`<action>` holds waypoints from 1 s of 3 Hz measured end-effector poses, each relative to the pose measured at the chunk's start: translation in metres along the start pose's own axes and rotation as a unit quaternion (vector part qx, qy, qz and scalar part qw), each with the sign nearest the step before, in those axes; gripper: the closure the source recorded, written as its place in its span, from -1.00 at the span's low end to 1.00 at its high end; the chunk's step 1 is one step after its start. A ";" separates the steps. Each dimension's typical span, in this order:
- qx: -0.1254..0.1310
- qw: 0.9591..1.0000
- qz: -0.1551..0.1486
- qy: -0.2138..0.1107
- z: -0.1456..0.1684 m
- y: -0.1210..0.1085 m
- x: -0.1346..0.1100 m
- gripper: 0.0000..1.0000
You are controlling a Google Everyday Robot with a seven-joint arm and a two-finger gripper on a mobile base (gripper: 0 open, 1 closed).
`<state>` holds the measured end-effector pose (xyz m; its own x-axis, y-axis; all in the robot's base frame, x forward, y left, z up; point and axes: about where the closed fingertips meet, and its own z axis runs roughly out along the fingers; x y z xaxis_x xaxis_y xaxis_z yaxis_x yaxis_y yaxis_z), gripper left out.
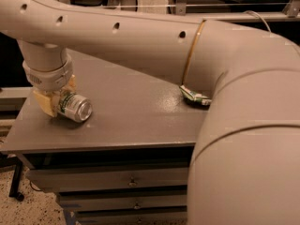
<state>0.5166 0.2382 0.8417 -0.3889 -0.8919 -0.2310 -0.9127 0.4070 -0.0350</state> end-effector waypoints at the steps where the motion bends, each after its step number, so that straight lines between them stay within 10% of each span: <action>1: -0.002 0.999 -0.004 -0.037 -0.015 -0.011 -0.008 0.73; 2: -0.009 0.993 -0.020 -0.112 -0.041 -0.038 -0.023 1.00; 3: -0.012 0.976 -0.054 -0.210 -0.073 -0.064 -0.038 1.00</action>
Offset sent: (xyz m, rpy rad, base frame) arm 0.0772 -0.0089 0.0978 0.4103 -0.1893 0.1545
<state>0.5811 0.2316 0.9237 -0.2084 -0.7684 -0.6052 -0.9504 0.3051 -0.0602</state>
